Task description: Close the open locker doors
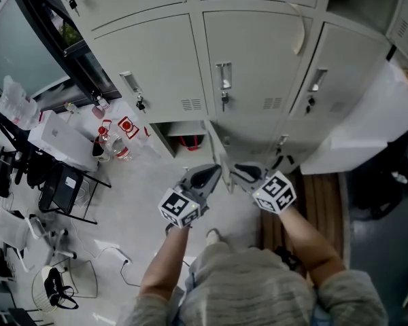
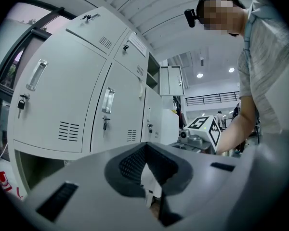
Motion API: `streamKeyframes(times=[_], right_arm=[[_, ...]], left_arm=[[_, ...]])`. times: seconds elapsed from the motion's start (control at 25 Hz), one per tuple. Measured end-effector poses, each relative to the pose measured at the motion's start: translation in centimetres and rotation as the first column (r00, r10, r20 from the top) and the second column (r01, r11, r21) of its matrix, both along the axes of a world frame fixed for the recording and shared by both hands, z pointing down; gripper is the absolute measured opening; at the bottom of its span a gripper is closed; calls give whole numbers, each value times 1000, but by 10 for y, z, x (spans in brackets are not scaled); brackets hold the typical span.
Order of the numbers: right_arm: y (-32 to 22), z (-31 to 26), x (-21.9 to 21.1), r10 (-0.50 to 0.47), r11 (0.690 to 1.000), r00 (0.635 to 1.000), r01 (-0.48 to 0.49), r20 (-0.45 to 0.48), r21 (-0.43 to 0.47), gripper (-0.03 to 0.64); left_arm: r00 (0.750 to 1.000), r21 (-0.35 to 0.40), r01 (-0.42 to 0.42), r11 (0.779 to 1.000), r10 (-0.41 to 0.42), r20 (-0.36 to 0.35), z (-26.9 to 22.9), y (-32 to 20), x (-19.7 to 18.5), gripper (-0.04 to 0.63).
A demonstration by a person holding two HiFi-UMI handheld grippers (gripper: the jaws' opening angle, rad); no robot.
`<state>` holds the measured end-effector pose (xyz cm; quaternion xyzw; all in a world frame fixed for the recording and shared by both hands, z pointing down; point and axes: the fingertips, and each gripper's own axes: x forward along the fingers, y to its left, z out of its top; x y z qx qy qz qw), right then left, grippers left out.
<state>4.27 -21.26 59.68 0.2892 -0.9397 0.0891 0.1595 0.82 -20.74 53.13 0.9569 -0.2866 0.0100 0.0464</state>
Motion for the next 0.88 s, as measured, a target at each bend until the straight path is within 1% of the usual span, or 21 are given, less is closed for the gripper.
streamKeyframes(times=[0.24, 0.36, 0.48, 0.6, 0.76, 0.88], right_arm=[[1, 33, 10, 35, 998, 998, -38, -43, -58, 67], [1, 43, 10, 39, 996, 997, -44, -60, -80, 67], [-2, 53, 8, 55, 994, 996, -61, -65, -95, 67], [-1, 63, 8, 59, 989, 994, -71, -96, -126, 67], [-9, 74, 7, 102, 985, 991, -113, -88, -131, 67], [-12, 78, 7, 110, 983, 990, -122, -87, -138, 66]], left_arm=[[1000, -37, 1, 999, -1, 1, 24, 5, -2, 2], [1000, -43, -6, 999, 6, -3, 30, 7, -2, 1], [1000, -66, -12, 998, 11, -10, 36, 7, -2, 2], [1000, -71, -23, 997, 23, -8, 39, 9, -2, 2], [1000, -82, -19, 996, 19, -5, 39, 8, -8, 2], [1000, -87, -19, 996, 19, -8, 42, 4, -14, 2]])
